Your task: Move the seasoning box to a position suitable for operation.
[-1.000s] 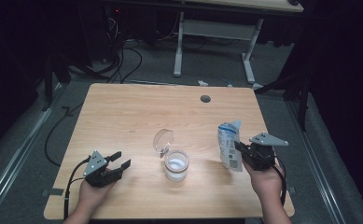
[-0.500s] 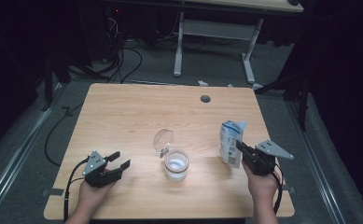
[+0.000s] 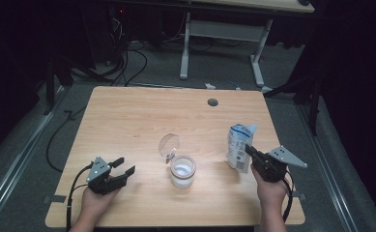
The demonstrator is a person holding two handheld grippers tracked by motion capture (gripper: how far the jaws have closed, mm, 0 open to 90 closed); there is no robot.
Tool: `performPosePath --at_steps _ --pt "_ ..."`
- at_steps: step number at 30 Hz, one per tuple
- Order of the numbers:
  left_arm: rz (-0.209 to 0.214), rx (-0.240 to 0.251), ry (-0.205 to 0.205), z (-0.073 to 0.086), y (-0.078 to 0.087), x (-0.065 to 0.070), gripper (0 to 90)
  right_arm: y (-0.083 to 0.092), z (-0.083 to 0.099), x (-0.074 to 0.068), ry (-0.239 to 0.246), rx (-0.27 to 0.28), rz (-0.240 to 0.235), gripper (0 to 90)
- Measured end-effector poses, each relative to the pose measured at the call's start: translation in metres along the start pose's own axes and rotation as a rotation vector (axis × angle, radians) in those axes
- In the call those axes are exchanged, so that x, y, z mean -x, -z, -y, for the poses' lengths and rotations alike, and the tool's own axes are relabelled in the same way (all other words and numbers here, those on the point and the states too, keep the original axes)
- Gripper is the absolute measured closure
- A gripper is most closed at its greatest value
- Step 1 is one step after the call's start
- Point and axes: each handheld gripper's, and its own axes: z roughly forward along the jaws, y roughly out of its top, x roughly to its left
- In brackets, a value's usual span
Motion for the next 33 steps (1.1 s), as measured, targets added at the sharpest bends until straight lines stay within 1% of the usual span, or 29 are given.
performPosePath --at_steps 2,8,9,12,16,19,28,30,33 --pt "0.000 -0.001 0.000 0.000 0.000 0.000 41.0 -0.001 0.001 0.001 -0.003 0.008 0.009 90.0" --pt "0.001 -0.004 -0.003 0.000 -0.001 0.000 41.0 -0.004 0.003 0.005 -0.008 0.007 0.013 90.0" --pt "0.003 -0.003 -0.005 0.000 -0.001 0.001 40.9 -0.006 0.004 0.007 -0.012 0.013 0.016 90.0" --pt "0.004 -0.003 -0.010 0.000 0.000 0.001 40.9 -0.008 0.006 0.011 -0.016 0.005 0.015 90.0" --pt "0.006 -0.001 -0.012 0.000 0.000 0.001 40.8 -0.008 0.008 0.012 -0.014 0.001 0.023 90.0" --pt "0.007 0.000 -0.014 0.000 0.000 0.001 40.8 -0.006 0.011 0.014 -0.014 0.002 0.035 90.0" --pt "0.015 0.002 -0.024 0.000 0.001 0.002 40.6 0.003 0.021 0.019 -0.028 -0.006 0.044 89.9" --pt "0.018 0.003 -0.025 0.000 0.001 0.002 40.6 0.007 0.023 0.021 -0.040 -0.007 0.047 89.8" --pt "0.019 0.004 -0.026 0.000 0.001 0.002 40.6 0.010 0.026 0.023 -0.046 -0.010 0.050 89.4"
